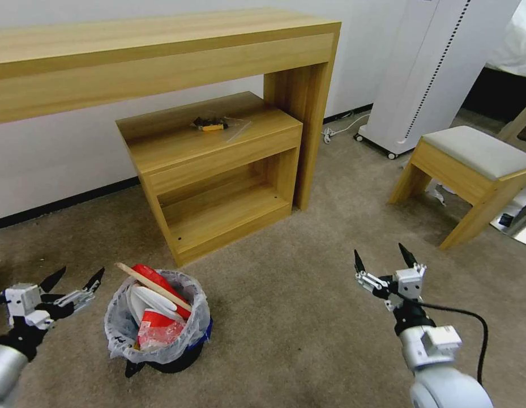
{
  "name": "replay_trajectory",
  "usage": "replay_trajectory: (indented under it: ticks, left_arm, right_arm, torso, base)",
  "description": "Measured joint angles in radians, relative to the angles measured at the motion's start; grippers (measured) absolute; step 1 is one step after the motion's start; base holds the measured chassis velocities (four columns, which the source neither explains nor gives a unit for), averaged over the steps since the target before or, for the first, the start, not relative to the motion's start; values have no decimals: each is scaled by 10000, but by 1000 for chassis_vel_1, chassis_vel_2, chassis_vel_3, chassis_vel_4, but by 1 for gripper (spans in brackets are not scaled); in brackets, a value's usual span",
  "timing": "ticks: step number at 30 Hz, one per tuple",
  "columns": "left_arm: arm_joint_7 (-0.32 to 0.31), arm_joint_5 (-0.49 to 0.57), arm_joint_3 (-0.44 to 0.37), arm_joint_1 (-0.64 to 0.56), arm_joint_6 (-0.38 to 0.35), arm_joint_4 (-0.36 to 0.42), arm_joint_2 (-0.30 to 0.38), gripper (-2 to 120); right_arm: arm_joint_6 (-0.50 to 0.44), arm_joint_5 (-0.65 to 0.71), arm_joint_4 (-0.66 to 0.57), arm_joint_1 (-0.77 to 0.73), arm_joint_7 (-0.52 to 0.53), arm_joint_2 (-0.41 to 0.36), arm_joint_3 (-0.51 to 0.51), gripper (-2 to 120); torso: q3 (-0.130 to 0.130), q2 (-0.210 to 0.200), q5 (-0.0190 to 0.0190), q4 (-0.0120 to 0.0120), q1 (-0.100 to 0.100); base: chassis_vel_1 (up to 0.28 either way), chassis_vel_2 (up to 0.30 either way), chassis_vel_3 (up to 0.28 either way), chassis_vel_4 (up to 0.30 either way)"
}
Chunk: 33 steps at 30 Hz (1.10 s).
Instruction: Pick up the trash bin and place the garbage on the floor into it.
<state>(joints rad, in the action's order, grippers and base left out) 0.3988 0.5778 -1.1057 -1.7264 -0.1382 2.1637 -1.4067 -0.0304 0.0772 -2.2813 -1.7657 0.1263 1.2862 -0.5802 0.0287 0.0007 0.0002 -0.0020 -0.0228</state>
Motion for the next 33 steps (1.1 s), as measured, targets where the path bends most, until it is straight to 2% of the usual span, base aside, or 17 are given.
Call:
replay_trajectory:
  ticks: [1,4,9,16,33]
  left_arm:
    - [0,0,0,0,0,0,0,100]
    - [-441,-922,637,-315,593,542,-924,100]
    - [-1013,-1653,1008,-735,978,1065,-1468,100]
    - [-1003,-1300,1082,-1246,1043,1388,-1539,100]
    - [-978,-1161,1059,-1255,956,1385,-1477,100]
  right_arm:
    - [0,0,0,0,0,0,0,100]
    - [-170,-328,-583,-913,7,234,-270,100]
    - [-512,-440,-1563,-1996,289,45,-493,100]
    - [-882,-792,-2258,-3060,737,-241,-859,100]
    - [-870,-863,-2224,-3053,798,-255,-874,100]
  torso:
    - [0,0,0,0,0]
    - [0,0,1,0,1]
    - [0,0,3,0,1]
    - [0,0,2,0,1]
    - [1,-1,0,0,0]
  base:
    - [0,0,0,0]
    - [0,0,0,0]
    - [0,0,0,0]
    - [0,0,0,0]
    - [0,0,0,0]
